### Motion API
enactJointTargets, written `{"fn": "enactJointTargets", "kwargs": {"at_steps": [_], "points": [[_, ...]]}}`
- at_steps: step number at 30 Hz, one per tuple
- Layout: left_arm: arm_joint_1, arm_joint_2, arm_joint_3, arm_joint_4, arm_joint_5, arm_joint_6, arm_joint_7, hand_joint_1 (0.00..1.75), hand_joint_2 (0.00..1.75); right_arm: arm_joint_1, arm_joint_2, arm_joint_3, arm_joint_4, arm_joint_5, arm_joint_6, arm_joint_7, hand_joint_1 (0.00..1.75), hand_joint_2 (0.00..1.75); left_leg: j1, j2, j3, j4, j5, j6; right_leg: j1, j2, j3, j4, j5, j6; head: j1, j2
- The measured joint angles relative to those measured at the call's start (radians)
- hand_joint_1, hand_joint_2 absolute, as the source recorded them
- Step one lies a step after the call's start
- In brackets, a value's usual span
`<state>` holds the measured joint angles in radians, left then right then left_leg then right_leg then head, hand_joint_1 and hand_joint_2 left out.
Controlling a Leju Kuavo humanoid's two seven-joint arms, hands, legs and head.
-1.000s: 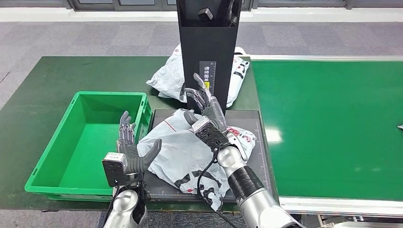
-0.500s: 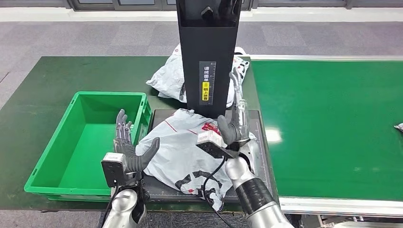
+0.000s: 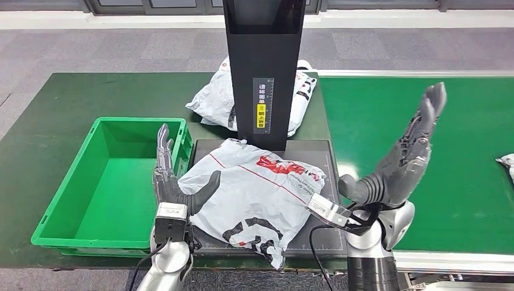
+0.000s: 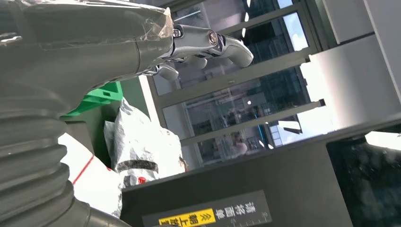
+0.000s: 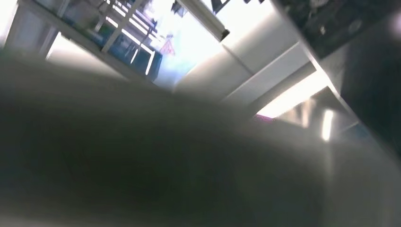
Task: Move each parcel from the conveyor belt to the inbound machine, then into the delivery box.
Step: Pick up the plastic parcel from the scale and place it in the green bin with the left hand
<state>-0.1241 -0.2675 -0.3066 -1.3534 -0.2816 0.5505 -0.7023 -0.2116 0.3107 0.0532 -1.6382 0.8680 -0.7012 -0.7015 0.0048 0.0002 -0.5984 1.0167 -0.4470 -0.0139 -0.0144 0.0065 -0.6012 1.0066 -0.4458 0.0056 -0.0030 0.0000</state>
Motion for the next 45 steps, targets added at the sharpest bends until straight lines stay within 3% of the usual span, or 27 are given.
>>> {"fn": "enactJointTargets", "kwargs": {"at_steps": [8, 20, 26, 38, 41, 45], "points": [[-0.013, 0.0, -0.027, 0.025, -0.104, 0.004, 0.016, 0.0, 1.75, 0.014, -0.003, -0.028, -0.057, 0.006, 0.0, 0.0, 0.0, 1.75, 0.0, 0.0, 0.0, 0.0, 0.0, 0.0, 0.0, 0.0, 0.0, 0.0, 0.0, 0.0, 0.0, 0.0], [-0.181, -0.039, -0.035, 0.374, -0.531, -0.031, 0.224, 0.0, 1.75, 0.018, -0.003, -0.052, -0.065, 0.007, 0.0, 0.012, 0.0, 1.75, 0.0, 0.0, 0.0, 0.0, 0.0, 0.0, 0.0, 0.001, 0.0, 0.0, 0.001, 0.0, 0.0, 0.0], [-0.22, -0.056, -0.035, 0.481, -0.566, -0.024, 0.253, 0.0, 1.75, 0.018, -0.003, -0.052, -0.062, 0.006, 0.001, 0.014, 0.0, 1.75, 0.0, 0.0, 0.0, 0.0, 0.0, 0.0, 0.0, 0.0, 0.0, 0.0, 0.001, 0.0, 0.0, 0.0], [-0.248, -0.066, -0.035, 0.557, -0.627, -0.014, 0.288, 0.0, 1.75, 0.018, -0.004, -0.052, -0.053, 0.003, 0.002, 0.0, 0.0, 1.75, 0.0, 0.0, 0.0, 0.0, 0.0, 0.0, 0.0, 0.0, 0.0, 0.0, 0.001, 0.0, 0.0, 0.0], [-0.255, -0.067, -0.035, 0.577, -0.691, 0.001, 0.34, 0.0, 1.75, 0.018, -0.004, -0.052, -0.051, 0.003, 0.002, -0.001, 0.0, 1.75, 0.0, 0.0, 0.0, 0.0, 0.0, 0.0, 0.0, 0.0, 0.0, 0.0, 0.001, 0.0, 0.0, 0.0], [-0.277, -0.072, -0.036, 0.627, -0.863, -0.019, 0.48, 0.0, 1.75, 0.017, -0.004, -0.052, -0.046, 0.004, 0.002, 0.001, 0.0, 1.75, 0.0, 0.0, 0.0, 0.0, 0.0, 0.0, 0.0, 0.0, 0.0, 0.0, 0.001, 0.0, 0.0, 0.0]]}}
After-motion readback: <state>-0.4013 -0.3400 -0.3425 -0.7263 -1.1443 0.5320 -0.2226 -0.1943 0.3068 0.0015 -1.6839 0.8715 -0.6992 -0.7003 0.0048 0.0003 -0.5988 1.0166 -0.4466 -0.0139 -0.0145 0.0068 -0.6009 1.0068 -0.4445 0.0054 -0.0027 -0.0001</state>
